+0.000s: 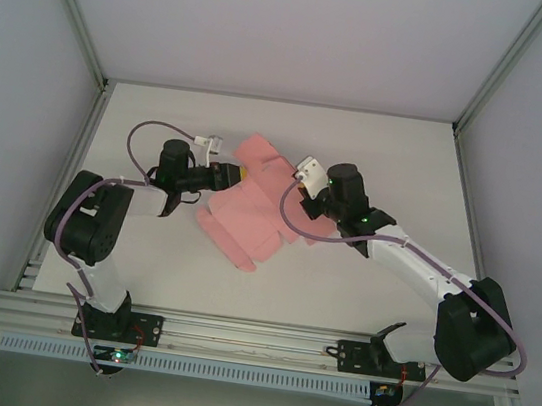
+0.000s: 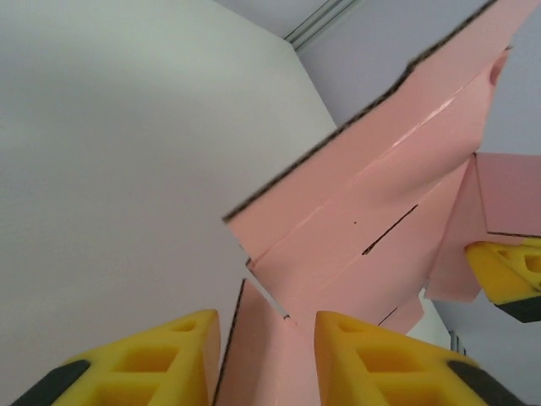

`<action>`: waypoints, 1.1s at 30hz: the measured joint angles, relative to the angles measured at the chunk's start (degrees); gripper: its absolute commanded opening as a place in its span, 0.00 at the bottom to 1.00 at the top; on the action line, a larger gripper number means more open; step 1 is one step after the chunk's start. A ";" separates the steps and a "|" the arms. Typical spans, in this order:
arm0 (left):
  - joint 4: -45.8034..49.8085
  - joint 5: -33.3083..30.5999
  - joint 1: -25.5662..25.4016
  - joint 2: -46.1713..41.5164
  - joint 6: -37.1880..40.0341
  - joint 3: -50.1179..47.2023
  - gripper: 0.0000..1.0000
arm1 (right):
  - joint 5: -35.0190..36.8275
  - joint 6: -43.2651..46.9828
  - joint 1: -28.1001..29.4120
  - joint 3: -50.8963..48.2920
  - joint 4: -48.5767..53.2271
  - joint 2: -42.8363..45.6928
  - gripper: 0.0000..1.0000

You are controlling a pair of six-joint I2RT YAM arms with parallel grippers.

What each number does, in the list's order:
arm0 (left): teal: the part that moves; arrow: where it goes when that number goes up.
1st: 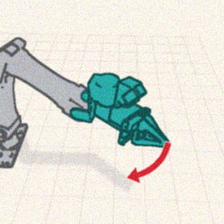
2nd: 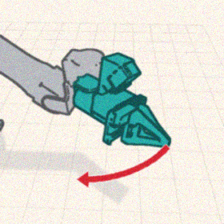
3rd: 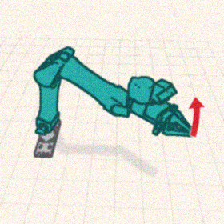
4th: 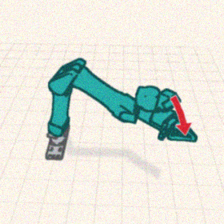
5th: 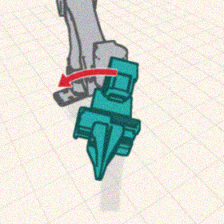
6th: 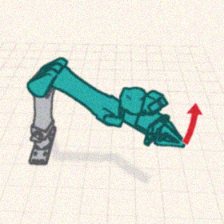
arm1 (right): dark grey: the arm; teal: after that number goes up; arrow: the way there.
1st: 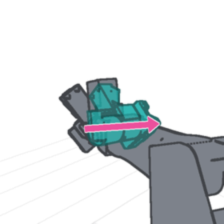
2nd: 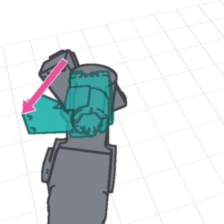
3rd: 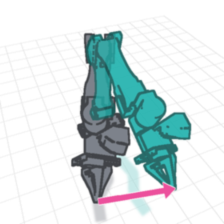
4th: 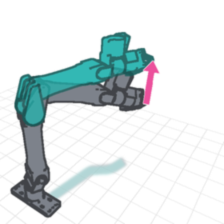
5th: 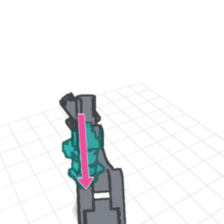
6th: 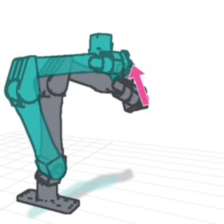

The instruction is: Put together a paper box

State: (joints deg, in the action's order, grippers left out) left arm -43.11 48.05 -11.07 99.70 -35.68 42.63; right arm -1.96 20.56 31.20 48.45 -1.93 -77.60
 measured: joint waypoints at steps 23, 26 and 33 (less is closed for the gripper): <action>-9.70 -0.15 -2.05 -0.85 3.45 -5.81 0.00 | -5.99 -8.20 -5.05 0.20 1.75 -1.09 0.00; 2.95 -9.42 -6.45 -4.33 11.50 -2.91 0.00 | -4.48 -7.30 -4.42 0.17 3.17 -1.09 0.00; 18.93 -30.64 -17.49 -8.68 27.26 1.60 0.00 | 1.29 -3.96 -2.75 0.17 4.07 -1.09 0.00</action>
State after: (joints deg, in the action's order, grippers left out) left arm -24.18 17.41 -28.56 91.02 -8.43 44.23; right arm -0.67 16.60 28.45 48.62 2.13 -78.70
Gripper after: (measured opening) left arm 0.066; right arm 0.049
